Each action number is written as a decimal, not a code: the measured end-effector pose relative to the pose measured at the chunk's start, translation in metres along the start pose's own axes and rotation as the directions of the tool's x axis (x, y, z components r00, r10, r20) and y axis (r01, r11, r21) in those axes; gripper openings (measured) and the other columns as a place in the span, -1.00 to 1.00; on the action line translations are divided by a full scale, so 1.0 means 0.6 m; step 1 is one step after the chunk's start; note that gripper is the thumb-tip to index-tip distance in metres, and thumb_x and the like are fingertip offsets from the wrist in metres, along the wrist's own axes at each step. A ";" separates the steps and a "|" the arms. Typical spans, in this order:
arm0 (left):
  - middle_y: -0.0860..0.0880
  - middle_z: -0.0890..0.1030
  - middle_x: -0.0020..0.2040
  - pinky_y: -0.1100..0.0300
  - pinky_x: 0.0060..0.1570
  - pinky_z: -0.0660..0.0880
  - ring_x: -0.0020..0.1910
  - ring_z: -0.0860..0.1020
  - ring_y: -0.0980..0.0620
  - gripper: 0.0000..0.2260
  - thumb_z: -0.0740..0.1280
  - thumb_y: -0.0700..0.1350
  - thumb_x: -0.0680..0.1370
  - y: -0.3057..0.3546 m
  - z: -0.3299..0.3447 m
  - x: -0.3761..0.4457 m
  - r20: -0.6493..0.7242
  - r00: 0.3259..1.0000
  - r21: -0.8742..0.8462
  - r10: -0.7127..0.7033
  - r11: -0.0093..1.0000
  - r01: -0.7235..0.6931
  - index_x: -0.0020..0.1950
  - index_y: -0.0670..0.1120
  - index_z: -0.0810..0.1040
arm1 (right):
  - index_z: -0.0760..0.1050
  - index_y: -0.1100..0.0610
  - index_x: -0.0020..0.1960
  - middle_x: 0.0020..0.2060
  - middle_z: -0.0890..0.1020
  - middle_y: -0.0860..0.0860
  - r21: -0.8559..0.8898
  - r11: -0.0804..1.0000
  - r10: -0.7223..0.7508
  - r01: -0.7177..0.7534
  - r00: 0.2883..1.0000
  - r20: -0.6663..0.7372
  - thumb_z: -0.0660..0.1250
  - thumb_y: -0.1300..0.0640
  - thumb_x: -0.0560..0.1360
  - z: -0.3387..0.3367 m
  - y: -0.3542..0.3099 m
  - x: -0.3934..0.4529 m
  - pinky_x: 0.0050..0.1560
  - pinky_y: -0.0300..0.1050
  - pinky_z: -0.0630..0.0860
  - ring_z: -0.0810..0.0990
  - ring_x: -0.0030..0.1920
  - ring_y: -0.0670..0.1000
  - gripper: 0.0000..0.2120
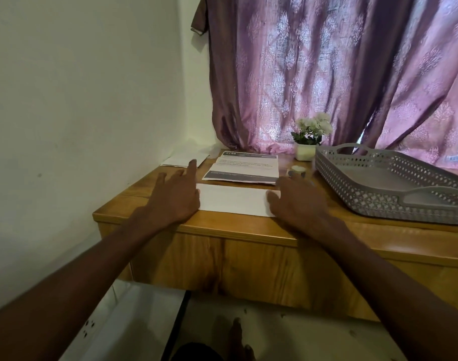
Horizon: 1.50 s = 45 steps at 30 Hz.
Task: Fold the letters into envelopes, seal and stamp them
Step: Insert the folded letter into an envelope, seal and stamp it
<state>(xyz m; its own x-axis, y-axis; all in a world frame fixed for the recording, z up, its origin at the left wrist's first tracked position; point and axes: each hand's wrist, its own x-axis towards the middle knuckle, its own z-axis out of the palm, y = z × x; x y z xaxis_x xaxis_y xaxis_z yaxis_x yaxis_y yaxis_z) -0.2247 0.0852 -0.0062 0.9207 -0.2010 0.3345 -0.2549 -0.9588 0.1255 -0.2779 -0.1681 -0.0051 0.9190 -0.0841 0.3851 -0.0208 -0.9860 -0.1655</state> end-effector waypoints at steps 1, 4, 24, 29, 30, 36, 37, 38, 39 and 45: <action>-0.10 0.37 0.59 -0.21 0.58 0.19 0.54 0.38 -0.18 -0.32 0.30 -0.02 0.67 0.005 0.000 0.007 -0.081 0.997 -0.030 0.001 1.000 -0.003 0.68 -0.01 0.00 | 0.53 0.12 0.27 0.24 0.57 0.13 0.035 0.999 -0.017 0.020 0.996 -0.092 0.24 -0.05 0.62 -0.005 0.008 0.015 0.18 0.11 0.56 0.57 0.20 0.16 -0.67; -0.06 0.51 0.49 -0.11 0.41 0.47 0.36 0.56 -0.14 -0.33 0.44 -0.08 0.59 0.023 -0.002 0.040 -0.292 0.956 -0.198 -0.030 0.980 -0.030 0.63 0.04 0.20 | 0.59 0.16 0.18 0.06 0.64 0.12 0.094 0.995 -0.005 0.027 0.972 -0.234 0.36 0.19 0.51 -0.027 0.032 0.065 0.00 0.08 0.62 0.62 0.03 0.17 -0.75; -0.06 0.74 0.12 -0.01 0.12 0.65 0.00 0.70 -0.11 -0.67 0.48 -0.09 0.53 0.225 0.120 0.296 -0.519 0.834 -0.219 0.185 0.915 -0.340 0.30 -0.01 0.62 | 0.50 0.12 0.30 0.15 0.65 0.09 -0.132 0.991 -0.005 -0.011 0.993 -0.120 0.36 0.04 0.58 0.013 0.086 0.203 0.13 -0.01 0.52 0.63 0.10 0.11 -0.67; -0.06 0.75 0.08 -0.01 0.11 0.64 -0.04 0.70 -0.07 -0.72 0.48 -0.07 0.54 0.214 0.113 0.280 -0.567 0.788 -0.192 0.237 0.893 -0.407 0.26 0.01 0.66 | 0.43 0.13 0.35 0.20 0.60 0.13 -0.184 0.983 -0.021 0.015 0.999 -0.029 0.37 -0.01 0.57 0.011 0.098 0.205 0.20 0.07 0.53 0.58 0.18 0.17 -0.59; -0.05 0.75 0.08 0.02 0.11 0.63 -0.04 0.69 -0.06 -0.73 0.47 -0.07 0.55 0.212 0.115 0.276 -0.554 0.803 -0.231 0.221 0.886 -0.403 0.25 0.01 0.66 | 0.41 0.13 0.37 0.23 0.59 0.14 -0.167 0.986 -0.014 0.012 1.000 -0.012 0.35 -0.01 0.58 0.012 0.100 0.205 0.23 0.09 0.54 0.57 0.20 0.19 -0.58; -0.07 0.74 0.10 0.05 0.06 0.66 -0.02 0.68 -0.05 -0.81 0.37 -0.09 0.61 0.207 0.113 0.275 -0.454 0.881 -0.427 0.137 0.834 -0.350 0.21 0.02 0.65 | 0.45 0.13 0.37 0.24 0.61 0.18 -0.121 0.992 -0.017 0.021 0.999 0.035 0.36 0.01 0.60 0.017 0.114 0.207 0.22 0.09 0.56 0.60 0.19 0.19 -0.61; -0.07 0.74 0.11 0.05 0.06 0.66 -0.02 0.68 -0.05 -0.81 0.36 -0.10 0.61 0.206 0.114 0.275 -0.445 0.884 -0.437 0.141 0.827 -0.352 0.20 0.01 0.65 | 0.47 0.13 0.35 0.22 0.62 0.17 -0.123 0.992 -0.018 0.021 0.999 0.027 0.36 0.01 0.61 0.018 0.116 0.208 0.21 0.09 0.57 0.60 0.18 0.18 -0.63; -0.08 0.74 0.11 0.06 0.07 0.66 -0.02 0.68 -0.05 -0.81 0.36 -0.11 0.61 0.205 0.115 0.274 -0.439 0.887 -0.443 0.145 0.824 -0.354 0.21 0.01 0.65 | 0.49 0.12 0.33 0.21 0.63 0.16 -0.118 0.993 -0.015 0.017 1.000 0.021 0.37 0.01 0.60 0.020 0.116 0.207 0.20 0.09 0.58 0.61 0.16 0.17 -0.65; -0.07 0.74 0.11 0.06 0.08 0.66 -0.01 0.68 -0.05 -0.81 0.35 -0.11 0.61 0.204 0.116 0.275 -0.431 0.890 -0.450 0.145 0.821 -0.352 0.20 0.00 0.64 | 0.49 0.12 0.32 0.19 0.63 0.16 -0.108 0.994 -0.008 0.009 1.000 0.013 0.37 0.00 0.60 0.021 0.117 0.207 0.19 0.10 0.59 0.62 0.14 0.16 -0.66; -0.06 0.74 0.10 0.07 0.09 0.64 -0.01 0.65 -0.01 -0.79 0.35 -0.15 0.59 0.197 0.123 0.278 -0.379 0.918 -0.527 0.112 0.790 -0.314 0.20 0.04 0.64 | 0.44 0.10 0.41 0.22 0.63 0.14 0.045 0.999 -0.018 0.023 0.995 -0.102 0.46 0.02 0.56 0.026 0.120 0.209 0.18 0.00 0.56 0.60 0.19 0.15 -0.53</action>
<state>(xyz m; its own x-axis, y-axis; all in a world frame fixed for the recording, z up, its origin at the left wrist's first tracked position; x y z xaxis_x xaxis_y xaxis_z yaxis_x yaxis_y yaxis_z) -0.0794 -0.0764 -0.0043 0.7048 -0.2161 0.6757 -0.6465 -0.5880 0.4862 -0.1579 -0.2475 0.0171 0.8742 -0.0806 0.4787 0.0178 -0.9801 -0.1976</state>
